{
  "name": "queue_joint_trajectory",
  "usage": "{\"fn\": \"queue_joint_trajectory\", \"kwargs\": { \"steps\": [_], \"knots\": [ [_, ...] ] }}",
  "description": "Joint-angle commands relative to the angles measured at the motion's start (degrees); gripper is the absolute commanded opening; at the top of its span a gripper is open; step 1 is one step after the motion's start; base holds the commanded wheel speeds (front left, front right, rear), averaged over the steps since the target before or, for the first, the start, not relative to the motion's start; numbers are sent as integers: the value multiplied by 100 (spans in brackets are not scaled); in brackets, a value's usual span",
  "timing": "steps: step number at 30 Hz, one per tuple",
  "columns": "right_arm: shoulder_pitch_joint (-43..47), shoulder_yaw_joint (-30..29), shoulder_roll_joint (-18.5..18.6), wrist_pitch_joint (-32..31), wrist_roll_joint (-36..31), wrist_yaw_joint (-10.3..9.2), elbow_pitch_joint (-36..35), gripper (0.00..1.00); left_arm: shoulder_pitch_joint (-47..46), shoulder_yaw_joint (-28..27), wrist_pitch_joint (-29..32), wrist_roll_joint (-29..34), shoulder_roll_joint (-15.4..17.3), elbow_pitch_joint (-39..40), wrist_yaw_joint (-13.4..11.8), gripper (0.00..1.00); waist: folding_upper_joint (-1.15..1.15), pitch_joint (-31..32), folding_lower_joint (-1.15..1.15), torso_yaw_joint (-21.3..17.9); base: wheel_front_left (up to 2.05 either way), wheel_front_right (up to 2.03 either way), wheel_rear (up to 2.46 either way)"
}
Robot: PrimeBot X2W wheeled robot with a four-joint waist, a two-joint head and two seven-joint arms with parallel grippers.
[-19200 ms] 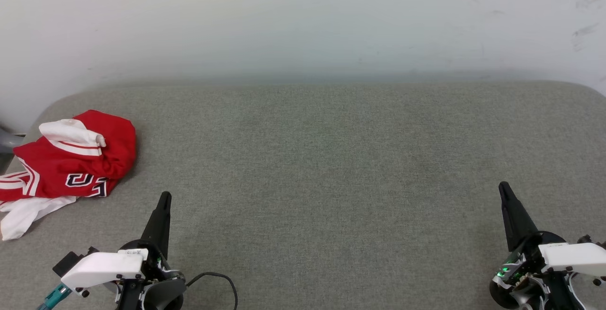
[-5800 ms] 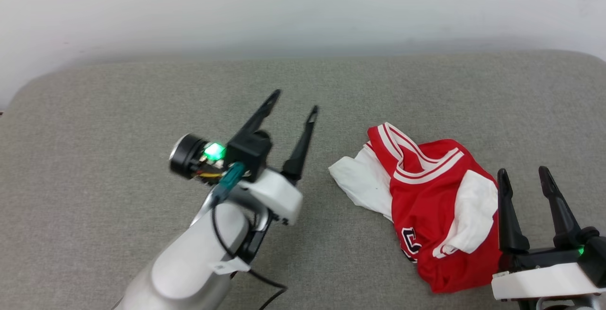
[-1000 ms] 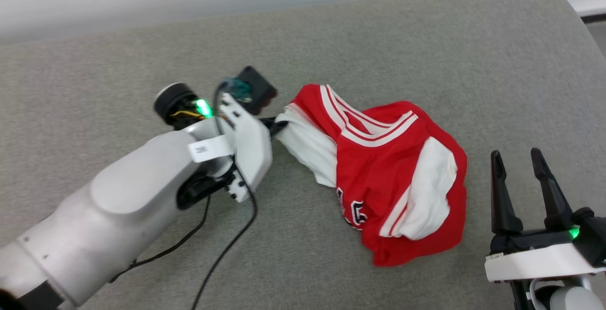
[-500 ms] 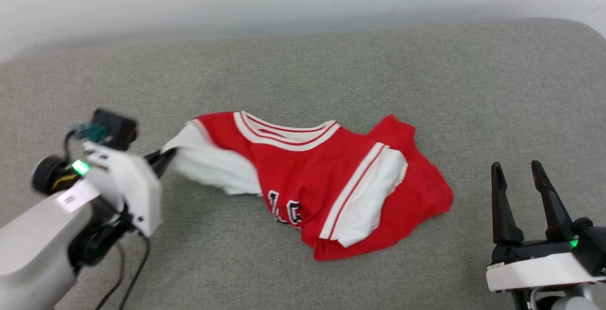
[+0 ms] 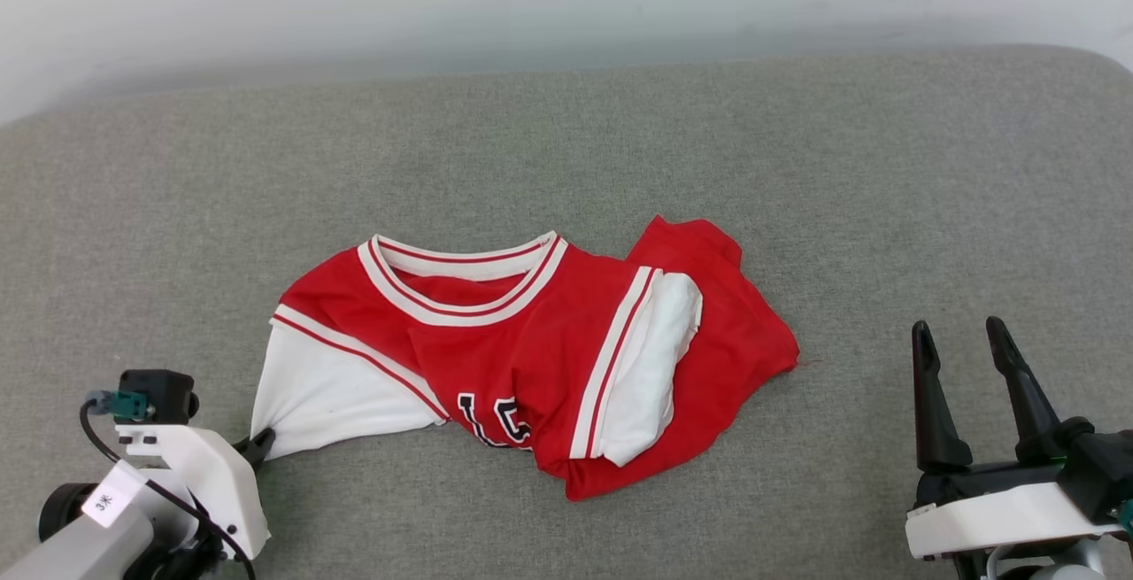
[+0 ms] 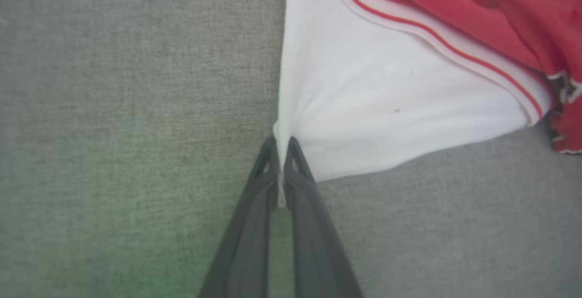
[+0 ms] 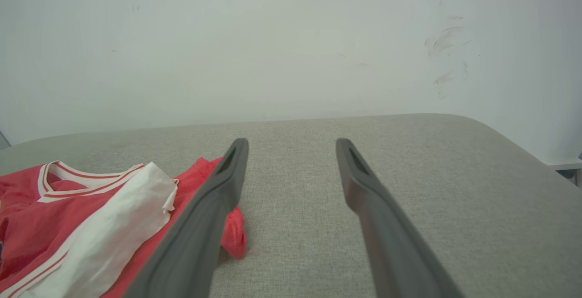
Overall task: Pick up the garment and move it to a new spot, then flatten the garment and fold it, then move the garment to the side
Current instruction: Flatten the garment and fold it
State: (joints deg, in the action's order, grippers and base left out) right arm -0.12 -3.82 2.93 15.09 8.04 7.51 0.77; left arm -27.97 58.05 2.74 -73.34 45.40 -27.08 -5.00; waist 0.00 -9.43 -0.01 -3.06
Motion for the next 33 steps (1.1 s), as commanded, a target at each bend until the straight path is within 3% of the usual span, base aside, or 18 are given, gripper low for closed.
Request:
{"fn": "queue_joint_trajectory", "kwargs": {
  "steps": [1, 3, 5, 11, 16, 25, 33],
  "knots": [
    [32, -10, -10, 11, -23, -4, 21, 100, 173, 98, 16, 12, -102, -128, 34, 0, 0, 36, 1, 5, 0, 0, 0],
    [68, -13, -10, 11, -53, -4, 39, 100, 167, 102, -107, 67, -217, -312, 70, 0, 0, 105, 1, 20, 0, 0, 0],
    [87, -27, -9, 11, -57, -4, 42, 100, 108, 74, -355, 175, -292, -451, 55, 100, 0, 187, 1, 37, 0, 0, 0],
    [17, -107, -10, 11, -288, -4, -104, 100, -71, -36, -1528, 772, -521, -635, -298, 100, 0, 467, 1, 140, 0, 0, 0],
    [-229, -212, -10, 11, -639, -4, -344, 100, 5, -346, -1792, 1350, -728, -370, -706, 100, 0, 642, 1, 276, 0, 0, 0],
    [-971, -70, 503, 11, -808, -4, -525, 100, 967, -2035, -1799, 3136, -1234, 1097, -1482, 100, 0, 719, 1, 489, 0, 0, 0],
    [-1778, 723, 1275, 10, -452, -4, 33, 100, 1976, -3261, -1794, 4393, -1831, 2023, -1713, 100, 0, 678, 1, 656, 0, 0, 0]
  ]
}}
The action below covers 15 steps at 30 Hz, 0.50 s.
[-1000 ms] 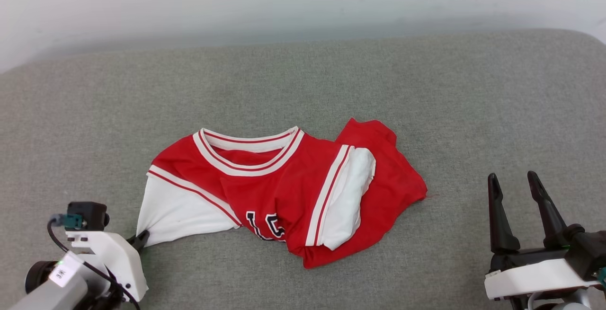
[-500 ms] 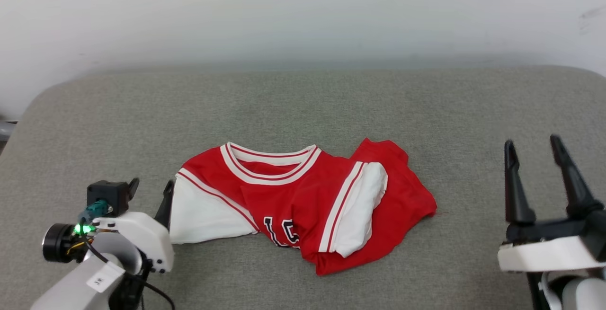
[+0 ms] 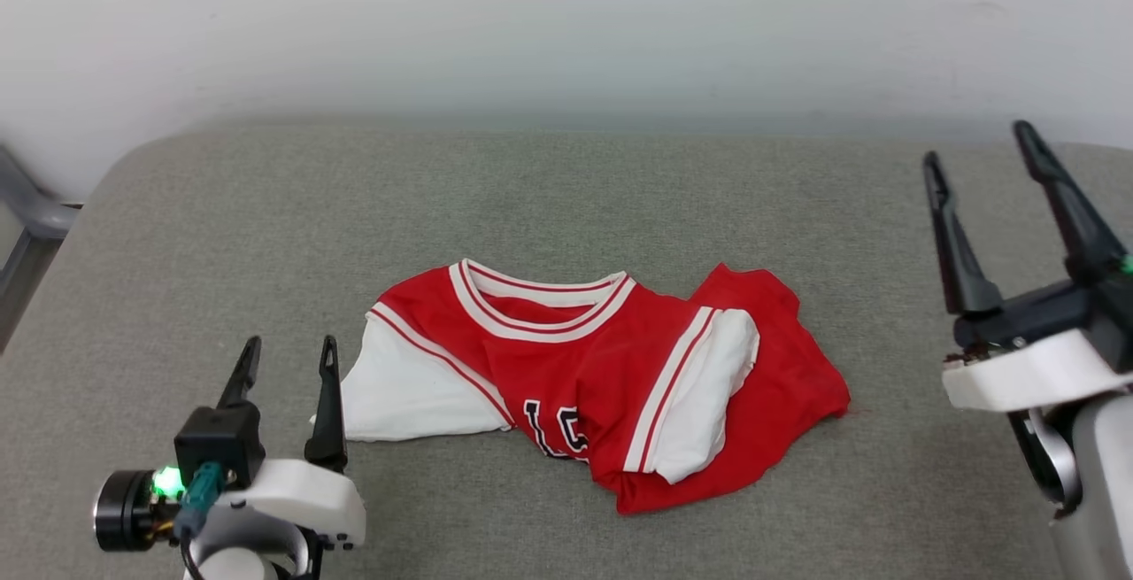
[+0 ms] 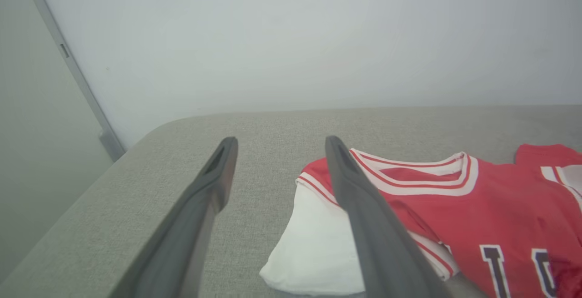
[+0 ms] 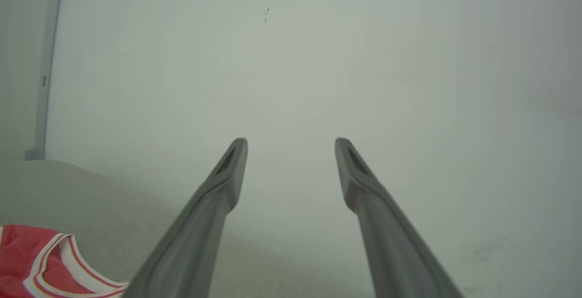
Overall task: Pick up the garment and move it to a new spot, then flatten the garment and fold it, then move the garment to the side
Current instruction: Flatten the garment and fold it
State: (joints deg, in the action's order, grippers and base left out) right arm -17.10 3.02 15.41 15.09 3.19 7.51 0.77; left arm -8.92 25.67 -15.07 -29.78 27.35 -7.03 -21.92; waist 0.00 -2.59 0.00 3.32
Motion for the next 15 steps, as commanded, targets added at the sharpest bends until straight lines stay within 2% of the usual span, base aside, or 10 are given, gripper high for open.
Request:
{"fn": "queue_joint_trajectory", "kwargs": {
  "steps": [1, 7, 15],
  "knots": [
    [-207, 221, 150, -51, 108, -4, 161, 100, 168, -138, -13, 165, -110, 94, -4, 100, 0, -9, 0, 40, 0, 0, 0],
    [-983, 1493, 891, -1214, 886, -5, 550, 100, 590, -660, -14, 736, -601, 302, 263, 100, 0, -90, 0, 177, 0, 0, 0],
    [-1748, 3422, 1877, -3399, 2572, -5, 554, 100, 699, -1121, -14, 1303, -1174, 402, 631, 100, 0, -342, 0, 389, 0, 0, 0]
  ]
}}
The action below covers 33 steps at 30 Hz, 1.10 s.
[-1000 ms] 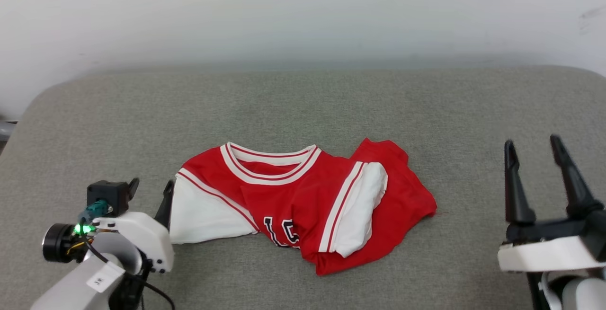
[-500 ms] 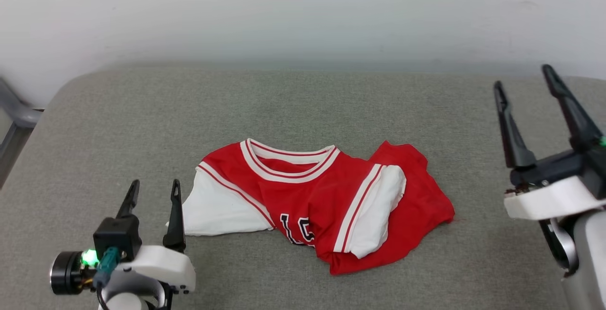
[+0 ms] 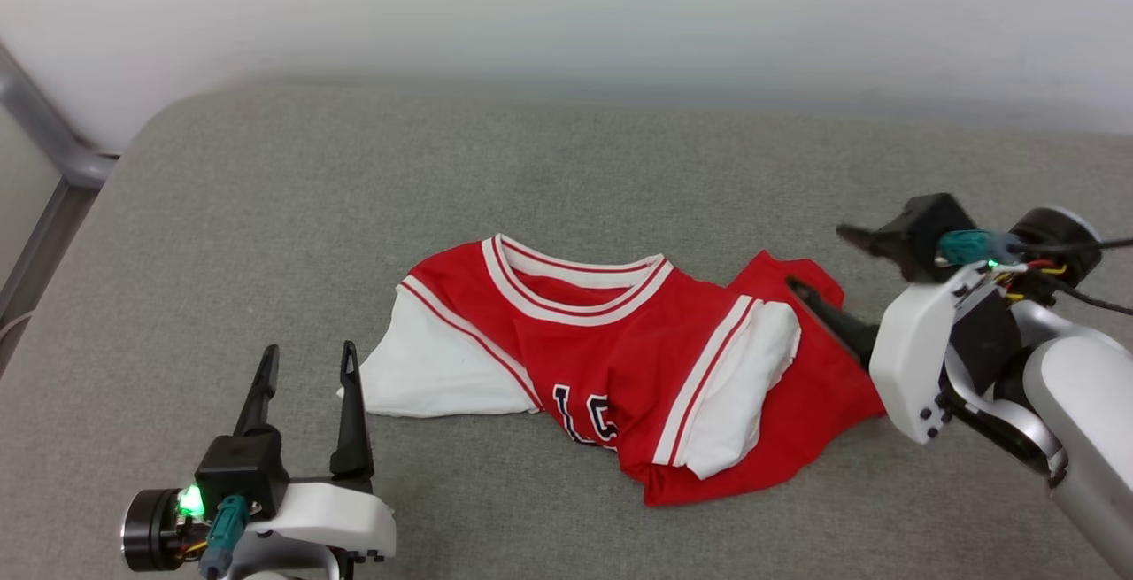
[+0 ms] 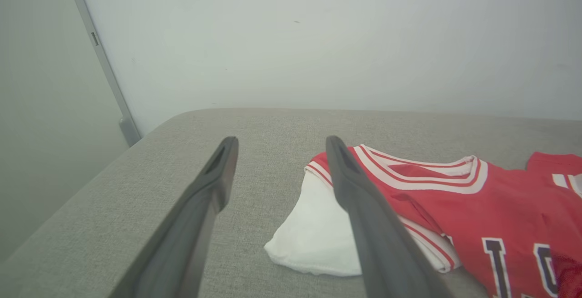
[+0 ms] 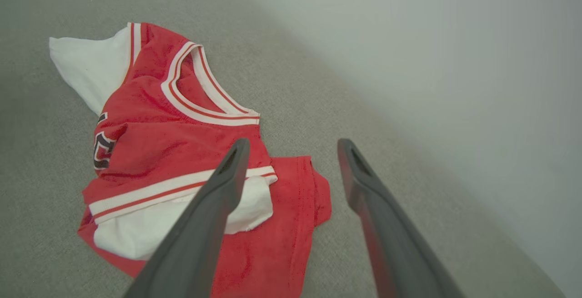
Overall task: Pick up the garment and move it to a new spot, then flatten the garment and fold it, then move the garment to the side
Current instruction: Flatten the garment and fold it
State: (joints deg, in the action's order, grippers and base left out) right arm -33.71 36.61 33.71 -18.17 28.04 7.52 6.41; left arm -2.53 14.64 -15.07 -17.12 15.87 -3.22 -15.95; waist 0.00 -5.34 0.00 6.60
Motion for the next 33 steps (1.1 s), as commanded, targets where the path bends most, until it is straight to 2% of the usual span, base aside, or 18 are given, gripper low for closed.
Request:
{"fn": "queue_joint_trajectory", "kwargs": {
  "steps": [1, 5, 10, 20, 26, 27, 28, 29, 33],
  "knots": [
    [-167, 271, 153, -329, 303, -6, -8, 100, 52, -69, -14, 105, -92, 29, 85, 100, 0, -105, 0, 95, 0, 0, 0],
    [-473, 907, 402, -1080, 903, -6, 103, 100, -24, -227, -14, 324, -335, 33, 272, 100, 0, -284, 0, 231, 0, 0, 0],
    [-802, 1280, 334, -1391, 1249, -6, 427, 100, -130, -378, -14, 515, -549, 34, 432, 100, 0, -485, 0, 351, 0, 0, 0],
    [-1066, 2188, 32, -1614, 1665, -5, 1794, 100, -311, -631, -14, 863, -988, -119, 796, 100, 0, -827, 0, 579, 0, 0, 0],
    [-1130, 2712, -44, -1256, 1883, -4, 2137, 100, -304, -774, -14, 981, -1123, -194, 920, 100, 0, -835, 0, 545, 0, 0, 0],
    [-1198, 2773, -43, -1111, 1898, -4, 2122, 59, -294, -803, -14, 998, -1145, -213, 932, 100, 0, -820, 0, 523, 0, 0, 0],
    [-1272, 2802, -40, -933, 1902, -4, 2116, 41, -284, -827, -14, 1004, -1160, -228, 951, 100, 0, -803, 0, 499, 0, 0, 0],
    [-1331, 2844, -32, -788, 1911, -5, 2118, 0, -272, -854, -14, 1028, -1167, -243, 979, 100, 0, -776, 0, 474, 0, 0, 0],
    [-1579, 2861, 7, -42, 1906, -7, 1973, 0, -196, -942, -15, 1087, -1200, -279, 1032, 100, 0, -631, 0, 359, 0, 0, 0]
  ]
}}
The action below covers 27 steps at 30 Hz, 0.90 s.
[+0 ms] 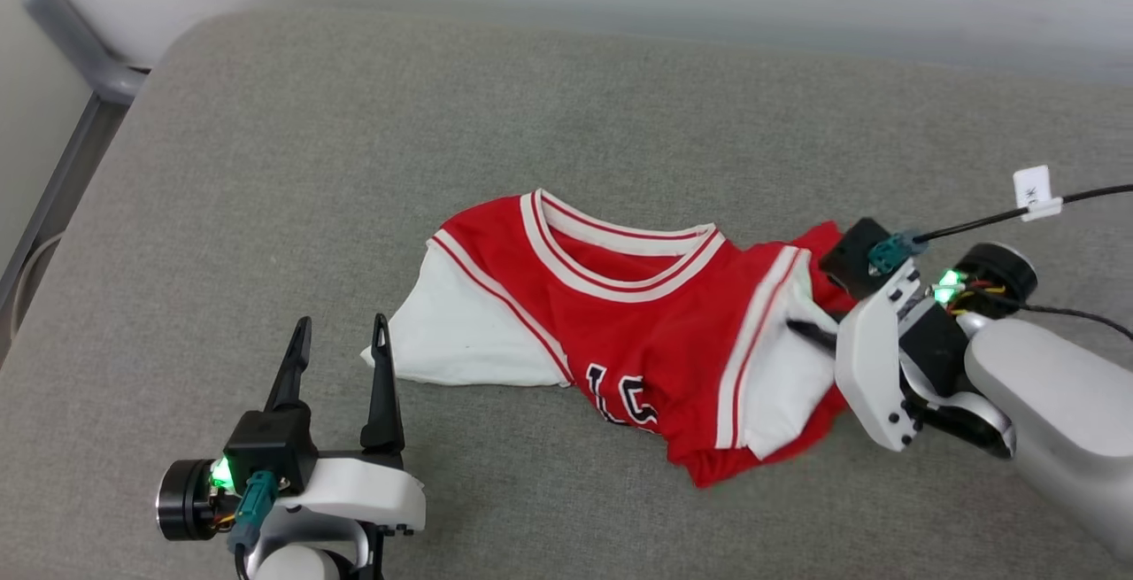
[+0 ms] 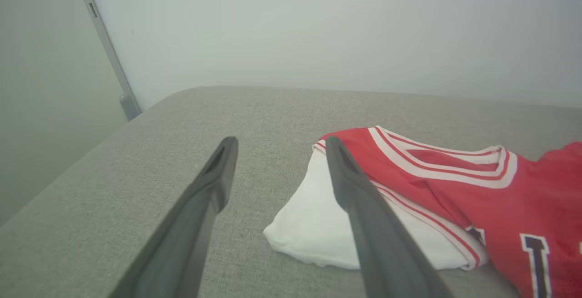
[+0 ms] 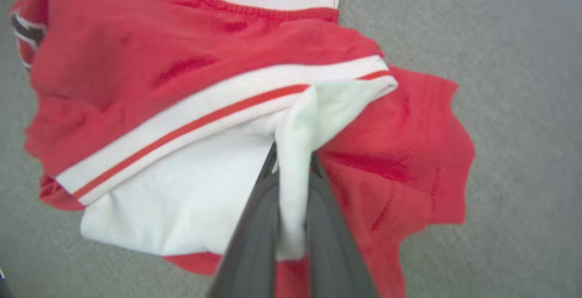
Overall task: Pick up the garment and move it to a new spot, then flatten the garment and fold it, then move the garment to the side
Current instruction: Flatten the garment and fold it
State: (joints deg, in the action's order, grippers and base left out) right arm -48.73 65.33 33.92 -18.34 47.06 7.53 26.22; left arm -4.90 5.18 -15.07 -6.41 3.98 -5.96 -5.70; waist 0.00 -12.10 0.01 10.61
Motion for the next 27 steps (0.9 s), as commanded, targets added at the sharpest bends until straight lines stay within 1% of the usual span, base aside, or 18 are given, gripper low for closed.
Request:
{"fn": "queue_joint_trajectory", "kwargs": {
  "steps": [1, 5, 9, 14, 19, 21, 24, 27],
  "knots": [
    [-95, -34, 0, 158, 21, -8, -67, 0, 72, -22, -15, 22, -15, -11, 15, 100, 0, 94, -1, -76, 0, 0, 0],
    [-26, -162, 184, 718, 117, -8, -366, 0, 194, -98, -15, 71, -36, -32, 60, 100, 0, 303, -1, -220, 0, 0, 0],
    [207, -456, 511, 1083, 157, -8, -599, 0, 325, -110, -15, 77, -62, -44, 81, 100, 0, 457, -1, -333, 0, 0, 0],
    [817, -920, 872, 1278, 245, -7, -627, 0, 441, -128, -15, 76, -86, -52, 100, 100, 0, 546, -1, -436, 0, 0, 0],
    [1586, -1438, 1111, 1369, 424, -8, -266, 0, 498, -147, -15, 89, -95, -65, 121, 100, 0, 586, -1, -490, 0, 0, 0],
    [1931, -1630, 1093, 1359, 602, -7, -23, 0, 526, -156, -15, 96, -98, -75, 132, 100, 0, 597, -1, -505, 0, 0, 0],
    [2326, -1803, 1087, 1301, 670, -8, 407, 0, 548, -140, -15, 109, -104, -96, 147, 100, 0, 608, -1, -508, 0, 0, 0],
    [2692, -1906, 910, 1260, 853, -7, 748, 0, 561, -131, -15, 114, -107, -112, 146, 100, 0, 624, -1, -514, 0, 0, 0]
  ]
}}
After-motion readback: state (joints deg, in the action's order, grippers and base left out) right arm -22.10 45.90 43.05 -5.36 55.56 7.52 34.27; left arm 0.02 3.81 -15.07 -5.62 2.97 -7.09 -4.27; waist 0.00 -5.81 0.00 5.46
